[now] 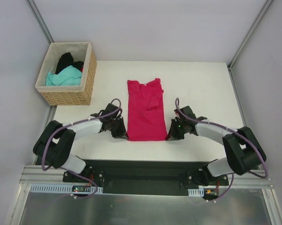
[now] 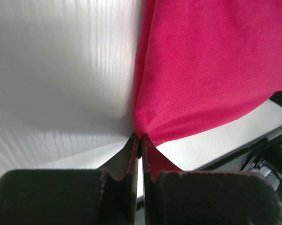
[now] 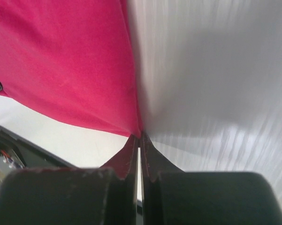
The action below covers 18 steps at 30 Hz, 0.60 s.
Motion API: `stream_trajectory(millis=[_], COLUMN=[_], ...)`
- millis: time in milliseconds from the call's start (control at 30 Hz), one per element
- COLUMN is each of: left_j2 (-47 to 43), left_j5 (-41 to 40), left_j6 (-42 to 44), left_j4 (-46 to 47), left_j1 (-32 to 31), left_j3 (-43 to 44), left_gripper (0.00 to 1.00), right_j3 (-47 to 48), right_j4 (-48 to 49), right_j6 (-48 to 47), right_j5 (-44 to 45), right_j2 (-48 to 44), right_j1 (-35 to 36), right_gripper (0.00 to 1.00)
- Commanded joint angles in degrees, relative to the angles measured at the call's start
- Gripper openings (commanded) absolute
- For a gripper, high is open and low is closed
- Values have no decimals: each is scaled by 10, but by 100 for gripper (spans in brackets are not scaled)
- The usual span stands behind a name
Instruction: Fold and stack the t-shirts
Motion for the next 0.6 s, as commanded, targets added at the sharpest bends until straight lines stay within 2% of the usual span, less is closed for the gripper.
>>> stream_trajectory(millis=[0, 167, 300, 400, 567], left_j2=[-70, -181, -249, -247, -201], left_j5=[-34, -60, -86, -120, -163], left_j6=[-7, -34, -56, -51, -20], left_j4=[-121, -212, -245, -255, -257], left_j1=[-29, -46, -46, -46, -36], left_j3=[-26, -14, 21, 65, 157], left_gripper=[0, 0, 0, 0, 0], right_j3=[-51, -56, 8, 38, 128], right_j4=[-69, -117, -187, -190, -205], right_j6=[23, 86, 76, 72, 31], right_j5=[10, 41, 103, 125, 184], right_j2=[-92, -203, -261, -272, -234], right_j1=[19, 78, 98, 98, 97], right_gripper=[0, 0, 0, 0, 0])
